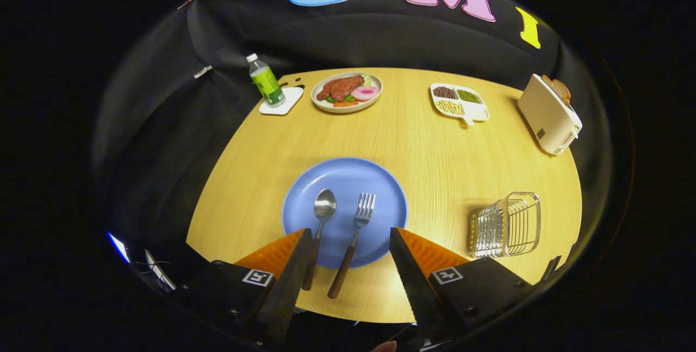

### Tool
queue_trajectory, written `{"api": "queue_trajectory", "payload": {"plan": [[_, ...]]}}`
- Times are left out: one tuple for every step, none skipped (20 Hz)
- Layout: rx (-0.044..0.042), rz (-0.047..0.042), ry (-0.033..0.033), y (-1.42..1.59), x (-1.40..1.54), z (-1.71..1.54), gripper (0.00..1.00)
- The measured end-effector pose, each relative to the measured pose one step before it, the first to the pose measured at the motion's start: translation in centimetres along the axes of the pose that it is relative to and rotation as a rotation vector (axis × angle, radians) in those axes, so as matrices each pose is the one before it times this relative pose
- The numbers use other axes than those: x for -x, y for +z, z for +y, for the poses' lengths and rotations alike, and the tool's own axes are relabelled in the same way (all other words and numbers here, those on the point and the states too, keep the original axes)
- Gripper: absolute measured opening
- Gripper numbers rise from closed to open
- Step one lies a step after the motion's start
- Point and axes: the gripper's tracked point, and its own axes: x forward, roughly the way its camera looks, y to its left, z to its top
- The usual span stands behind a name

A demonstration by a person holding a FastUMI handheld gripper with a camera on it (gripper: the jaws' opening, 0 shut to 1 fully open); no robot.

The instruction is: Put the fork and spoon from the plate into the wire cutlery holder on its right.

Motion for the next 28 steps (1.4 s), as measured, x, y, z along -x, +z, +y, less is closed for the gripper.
{"api": "queue_trajectory", "payload": {"plan": [[-0.00180, 0.02051, -0.00876, -0.530, -1.084, -0.020, 0.85], [-0.00508, 0.01731, -0.00993, -0.370, -0.971, -0.036, 0.83], [-0.00369, 0.02011, -0.00967, -0.630, -1.134, -0.082, 0.79], [-0.00721, 0.01780, -0.00602, -0.305, -0.903, 0.079, 0.77], [-0.00555, 0.01194, -0.00739, -0.257, -0.848, 0.008, 0.76], [-0.00070, 0.01354, -0.01447, -0.281, -0.864, -0.192, 0.76], [-0.00936, 0.01779, -0.01081, -0.380, -0.830, -0.124, 0.74], [-0.00964, 0.01203, -0.00708, -0.230, -0.772, -0.045, 0.70], [-0.00723, 0.01219, -0.01372, -0.199, -0.641, -0.269, 0.66], [-0.00927, 0.00923, -0.00738, -0.087, -0.386, -0.151, 0.62], [-0.01179, 0.01081, -0.00876, -0.185, -0.619, -0.141, 0.56], [-0.01222, 0.00592, -0.00037, 0.009, -0.449, 0.013, 0.56], [-0.01073, -0.01270, -0.01614, 0.602, 0.242, -0.353, 0.56], [-0.00777, 0.00459, 0.00380, 0.177, -0.154, -0.016, 0.54], [-0.01149, -0.00046, -0.00631, 0.041, -0.551, -0.207, 0.45], [-0.00480, 0.00782, 0.00304, -0.065, 0.144, -0.148, 0.33], [-0.00344, 0.00318, 0.00342, 0.018, -0.118, 0.015, 0.22], [0.01328, 0.01097, -0.00073, -0.170, -0.338, -0.057, 0.09], [0.01307, -0.01074, 0.00491, 0.215, 0.409, 0.040, 0.09], [0.01031, 0.00045, 0.00448, -0.238, 0.150, 0.007, 0.07], [0.00197, -0.01183, 0.01692, 0.147, 0.422, 0.287, 0.07], [-0.00259, -0.01528, 0.01434, 0.301, 0.370, 0.201, 0.06], [-0.00298, -0.01495, 0.01637, 0.308, 0.437, 0.193, 0.06], [-0.00208, -0.01400, 0.01498, 0.425, 0.573, 0.255, 0.06], [0.00039, -0.01305, 0.01485, 0.412, 0.697, 0.228, 0.06], [-0.00070, -0.01196, 0.01368, 0.523, 0.744, 0.137, 0.06], [-0.00279, -0.01442, 0.01904, 0.445, 0.948, 0.278, 0.06], [-0.00027, -0.02027, 0.01960, 0.677, 1.124, 0.180, 0.06]]}}
